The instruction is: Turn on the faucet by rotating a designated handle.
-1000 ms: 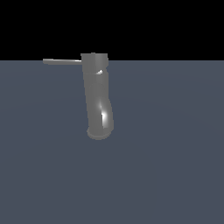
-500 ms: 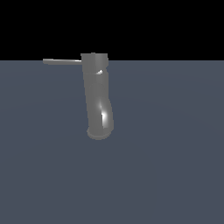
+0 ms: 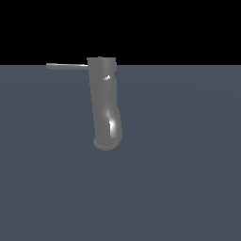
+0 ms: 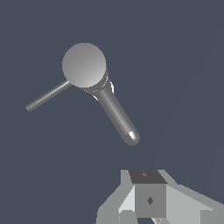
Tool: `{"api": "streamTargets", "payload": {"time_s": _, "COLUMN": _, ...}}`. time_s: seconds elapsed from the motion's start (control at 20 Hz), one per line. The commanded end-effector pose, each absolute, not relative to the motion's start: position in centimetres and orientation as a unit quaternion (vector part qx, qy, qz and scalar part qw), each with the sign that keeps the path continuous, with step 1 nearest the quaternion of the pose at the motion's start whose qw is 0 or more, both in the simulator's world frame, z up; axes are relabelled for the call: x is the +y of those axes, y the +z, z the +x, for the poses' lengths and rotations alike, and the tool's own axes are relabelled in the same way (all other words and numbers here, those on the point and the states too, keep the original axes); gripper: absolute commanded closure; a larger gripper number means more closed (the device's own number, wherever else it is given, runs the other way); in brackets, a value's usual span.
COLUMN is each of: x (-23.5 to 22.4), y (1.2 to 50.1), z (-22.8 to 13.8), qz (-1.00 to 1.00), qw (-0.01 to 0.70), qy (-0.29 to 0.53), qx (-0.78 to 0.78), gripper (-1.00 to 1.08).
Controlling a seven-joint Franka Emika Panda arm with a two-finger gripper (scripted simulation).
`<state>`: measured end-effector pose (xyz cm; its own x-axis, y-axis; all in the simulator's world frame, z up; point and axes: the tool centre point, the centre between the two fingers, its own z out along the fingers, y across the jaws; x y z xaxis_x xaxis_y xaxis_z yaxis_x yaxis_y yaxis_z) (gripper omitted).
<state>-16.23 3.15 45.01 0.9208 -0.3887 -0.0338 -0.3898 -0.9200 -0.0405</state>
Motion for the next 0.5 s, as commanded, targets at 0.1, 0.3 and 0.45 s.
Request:
{"api": "streamTargets", "payload": {"time_s": 0.1, "x": 4.3, "y": 44.1, "z": -14.2, "qz": -0.969, "qw": 0.025, "qy": 0.015, "qx": 0.245, "gripper": 1.08}}
{"api": "streamTargets", "payload": {"time_s": 0.3, "x": 5.4, "y": 43.1, "z": -12.4, "qz": -0.958, "qw": 0.025, "qy": 0.017, "qx": 0.285, "gripper": 1.08}}
{"api": "streamTargets", "payload": {"time_s": 0.45, "x": 6.2, "y": 42.3, "z": -11.1, "qz": -0.948, "qw": 0.025, "qy": 0.018, "qx": 0.316, "gripper": 1.08}}
